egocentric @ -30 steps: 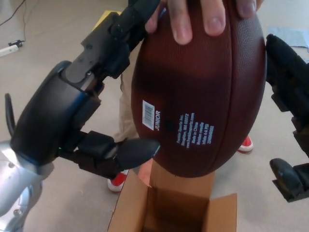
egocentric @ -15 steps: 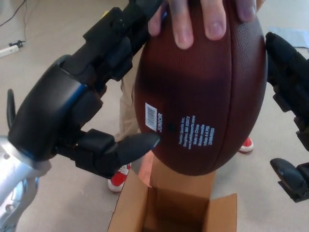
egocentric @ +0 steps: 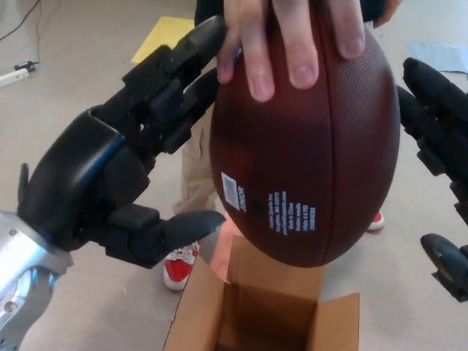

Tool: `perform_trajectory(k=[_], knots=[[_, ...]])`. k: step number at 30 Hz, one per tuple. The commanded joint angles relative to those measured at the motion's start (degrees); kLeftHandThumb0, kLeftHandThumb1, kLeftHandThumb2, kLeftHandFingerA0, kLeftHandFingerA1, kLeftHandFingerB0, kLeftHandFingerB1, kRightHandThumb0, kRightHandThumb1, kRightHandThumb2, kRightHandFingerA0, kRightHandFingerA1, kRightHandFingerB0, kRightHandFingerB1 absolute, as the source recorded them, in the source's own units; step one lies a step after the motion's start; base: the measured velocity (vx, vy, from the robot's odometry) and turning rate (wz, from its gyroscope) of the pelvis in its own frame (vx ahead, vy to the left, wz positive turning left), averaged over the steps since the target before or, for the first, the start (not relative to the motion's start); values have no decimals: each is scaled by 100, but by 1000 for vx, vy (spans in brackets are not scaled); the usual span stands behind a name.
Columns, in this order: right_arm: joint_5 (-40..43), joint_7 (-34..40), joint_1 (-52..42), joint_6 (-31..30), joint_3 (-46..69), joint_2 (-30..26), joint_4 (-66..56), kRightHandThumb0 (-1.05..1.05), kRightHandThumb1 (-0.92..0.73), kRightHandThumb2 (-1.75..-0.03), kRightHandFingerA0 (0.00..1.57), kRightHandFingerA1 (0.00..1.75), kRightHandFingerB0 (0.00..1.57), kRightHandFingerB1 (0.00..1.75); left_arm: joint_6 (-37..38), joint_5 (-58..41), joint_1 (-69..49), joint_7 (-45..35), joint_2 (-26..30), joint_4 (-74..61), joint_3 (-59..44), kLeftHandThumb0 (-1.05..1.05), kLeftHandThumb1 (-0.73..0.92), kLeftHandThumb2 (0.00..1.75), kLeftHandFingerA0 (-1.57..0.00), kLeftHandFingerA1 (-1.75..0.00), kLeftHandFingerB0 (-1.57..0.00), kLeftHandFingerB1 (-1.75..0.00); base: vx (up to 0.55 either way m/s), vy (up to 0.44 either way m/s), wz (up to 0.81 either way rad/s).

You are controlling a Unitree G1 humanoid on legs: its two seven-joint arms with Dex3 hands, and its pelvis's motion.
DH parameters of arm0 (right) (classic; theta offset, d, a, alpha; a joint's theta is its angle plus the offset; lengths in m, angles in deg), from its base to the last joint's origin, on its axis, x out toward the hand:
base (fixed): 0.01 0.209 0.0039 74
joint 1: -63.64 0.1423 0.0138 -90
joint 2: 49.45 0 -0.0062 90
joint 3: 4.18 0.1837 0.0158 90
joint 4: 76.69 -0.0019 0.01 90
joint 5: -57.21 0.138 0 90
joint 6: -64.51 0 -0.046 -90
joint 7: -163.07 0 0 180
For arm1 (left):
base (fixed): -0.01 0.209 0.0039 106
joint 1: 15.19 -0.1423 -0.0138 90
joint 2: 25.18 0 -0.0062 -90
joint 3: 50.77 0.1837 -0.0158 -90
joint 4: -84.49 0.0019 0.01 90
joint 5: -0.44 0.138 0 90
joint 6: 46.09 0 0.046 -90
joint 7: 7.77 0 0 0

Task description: Use both hands to pick up a football from a person and place it into a container beneath

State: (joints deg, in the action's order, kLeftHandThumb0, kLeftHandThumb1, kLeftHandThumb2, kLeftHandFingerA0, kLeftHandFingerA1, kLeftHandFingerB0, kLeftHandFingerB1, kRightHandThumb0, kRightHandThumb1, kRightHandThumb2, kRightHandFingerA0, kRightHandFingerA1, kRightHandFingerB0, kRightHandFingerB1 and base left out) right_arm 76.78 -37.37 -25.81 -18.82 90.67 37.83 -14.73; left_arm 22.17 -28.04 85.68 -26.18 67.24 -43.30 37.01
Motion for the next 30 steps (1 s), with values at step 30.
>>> perform_trajectory(k=[30], knots=[[184,-407,124,-142,89,35,404,-83,-49,-86,0,0,0,12,306,150,-105,-568,-137,1130,6,-81,48,56,0,0,0,0,0,0,0]])
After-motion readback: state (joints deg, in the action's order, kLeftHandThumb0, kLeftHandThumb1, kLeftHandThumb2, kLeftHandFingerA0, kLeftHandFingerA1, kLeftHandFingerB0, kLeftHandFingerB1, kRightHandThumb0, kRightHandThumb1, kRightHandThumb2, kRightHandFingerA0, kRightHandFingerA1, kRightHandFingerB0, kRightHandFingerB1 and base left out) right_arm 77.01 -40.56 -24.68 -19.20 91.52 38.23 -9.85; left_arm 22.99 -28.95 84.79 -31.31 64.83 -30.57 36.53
